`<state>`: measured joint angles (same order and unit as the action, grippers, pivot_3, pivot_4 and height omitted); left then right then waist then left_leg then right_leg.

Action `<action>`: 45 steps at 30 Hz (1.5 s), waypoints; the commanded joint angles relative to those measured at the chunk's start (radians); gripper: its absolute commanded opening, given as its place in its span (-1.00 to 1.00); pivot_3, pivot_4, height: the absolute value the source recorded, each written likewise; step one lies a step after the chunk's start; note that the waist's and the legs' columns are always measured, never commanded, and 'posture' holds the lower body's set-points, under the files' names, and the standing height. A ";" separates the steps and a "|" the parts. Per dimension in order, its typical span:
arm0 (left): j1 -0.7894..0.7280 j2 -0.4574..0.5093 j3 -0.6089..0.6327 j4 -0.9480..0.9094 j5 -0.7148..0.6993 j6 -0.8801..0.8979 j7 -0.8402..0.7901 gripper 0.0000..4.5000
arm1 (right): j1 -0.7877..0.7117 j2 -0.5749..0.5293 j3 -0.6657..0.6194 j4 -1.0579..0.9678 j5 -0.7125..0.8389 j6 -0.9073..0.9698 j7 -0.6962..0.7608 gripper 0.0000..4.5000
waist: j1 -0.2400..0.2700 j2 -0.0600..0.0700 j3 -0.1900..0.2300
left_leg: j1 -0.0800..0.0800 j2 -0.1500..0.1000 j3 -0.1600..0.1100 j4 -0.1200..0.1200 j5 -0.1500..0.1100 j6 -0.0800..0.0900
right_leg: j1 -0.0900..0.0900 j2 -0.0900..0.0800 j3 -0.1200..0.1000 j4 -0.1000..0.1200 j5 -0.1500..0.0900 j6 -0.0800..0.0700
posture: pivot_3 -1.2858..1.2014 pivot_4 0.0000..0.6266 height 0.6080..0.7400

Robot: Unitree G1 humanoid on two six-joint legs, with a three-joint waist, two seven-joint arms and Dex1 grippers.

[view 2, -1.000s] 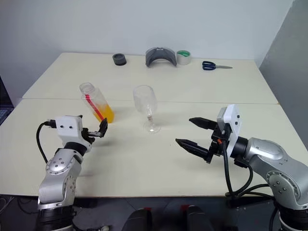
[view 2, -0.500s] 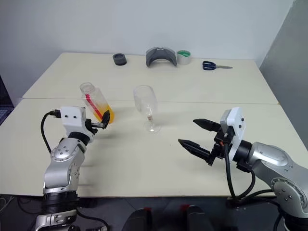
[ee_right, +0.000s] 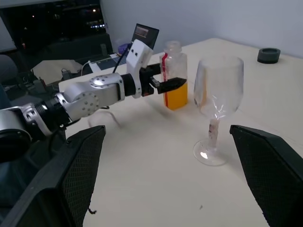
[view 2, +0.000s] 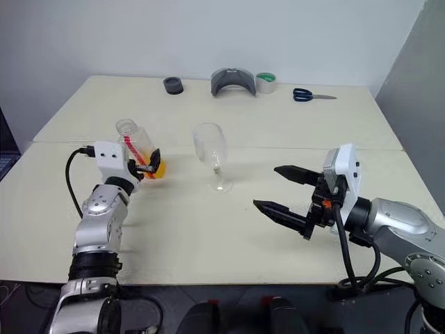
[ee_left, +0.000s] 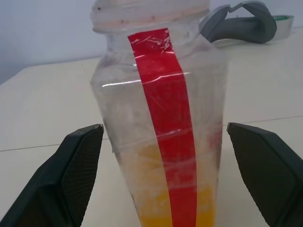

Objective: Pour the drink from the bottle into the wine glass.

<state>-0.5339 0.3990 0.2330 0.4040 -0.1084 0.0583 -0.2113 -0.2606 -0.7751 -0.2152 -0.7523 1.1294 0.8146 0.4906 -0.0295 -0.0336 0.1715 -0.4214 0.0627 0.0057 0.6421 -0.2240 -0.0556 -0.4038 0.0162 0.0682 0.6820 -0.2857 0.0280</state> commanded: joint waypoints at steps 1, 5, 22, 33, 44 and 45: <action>-0.070 0.001 -0.009 0.105 0.017 -0.098 0.001 1.00 | -0.013 -0.019 -0.027 -0.031 0.040 -0.008 -0.024 0.99 | 0.000 0.000 0.000 | 0.000 0.000 0.000 0.000 0.000 0.000 | 0.000 0.000 0.000 0.000 0.000 0.000 | 0.03 -0.52 1.00; -0.144 -0.004 -0.017 0.246 0.025 -0.178 0.000 1.00 | -0.008 -0.032 -0.032 -0.031 0.051 -0.011 -0.041 0.99 | 0.000 0.000 0.000 | -0.001 0.000 0.000 0.001 0.000 0.000 | 0.000 0.000 -0.001 0.000 0.000 0.000 | 0.03 -0.52 1.00; -0.249 0.001 -0.023 0.469 0.027 -0.316 -0.015 -0.27 | 0.015 -0.025 -0.022 -0.051 0.037 -0.043 -0.108 1.00 | 0.000 0.000 0.000 | -0.003 0.000 -0.001 0.002 0.000 0.000 | -0.001 0.000 -0.002 0.000 0.000 0.000 | 0.03 -0.52 1.00; -0.475 0.029 -0.146 0.484 0.092 -0.278 -0.181 -0.27 | -0.064 0.086 0.082 0.009 -0.190 -0.129 -0.177 1.00 | 0.003 -0.002 0.001 | -0.006 -0.001 -0.003 0.003 0.000 0.000 | -0.002 0.000 -0.004 0.000 0.001 0.001 | 0.03 -0.52 1.00; -0.556 0.138 -0.264 0.462 0.196 -0.401 -0.363 -0.27 | -0.093 0.198 0.154 0.057 -0.331 -0.180 -0.158 1.00 | -0.001 -0.002 0.001 | -0.006 0.000 -0.003 0.002 0.000 0.000 | -0.003 0.000 -0.004 0.000 0.001 0.000 | 0.03 -0.52 1.00; -0.558 0.150 -0.274 0.460 0.208 -0.411 -0.371 -0.27 | -0.097 0.209 0.158 0.060 -0.334 -0.181 -0.159 1.00 | 0.000 -0.002 0.001 | -0.006 0.000 -0.003 0.002 0.000 0.000 | -0.003 0.000 -0.004 0.000 0.001 0.000 | 0.03 -0.52 1.00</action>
<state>-1.0419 0.5298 -0.0370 0.9104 0.0870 -0.3130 -0.5729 -0.3360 -0.5718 -0.0530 -0.6779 0.8049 0.6611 0.3267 -0.0292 -0.0353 0.1727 -0.4275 0.0623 0.0029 0.6445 -0.2239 -0.0558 -0.4068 0.0160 0.0640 0.6822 -0.2852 0.0283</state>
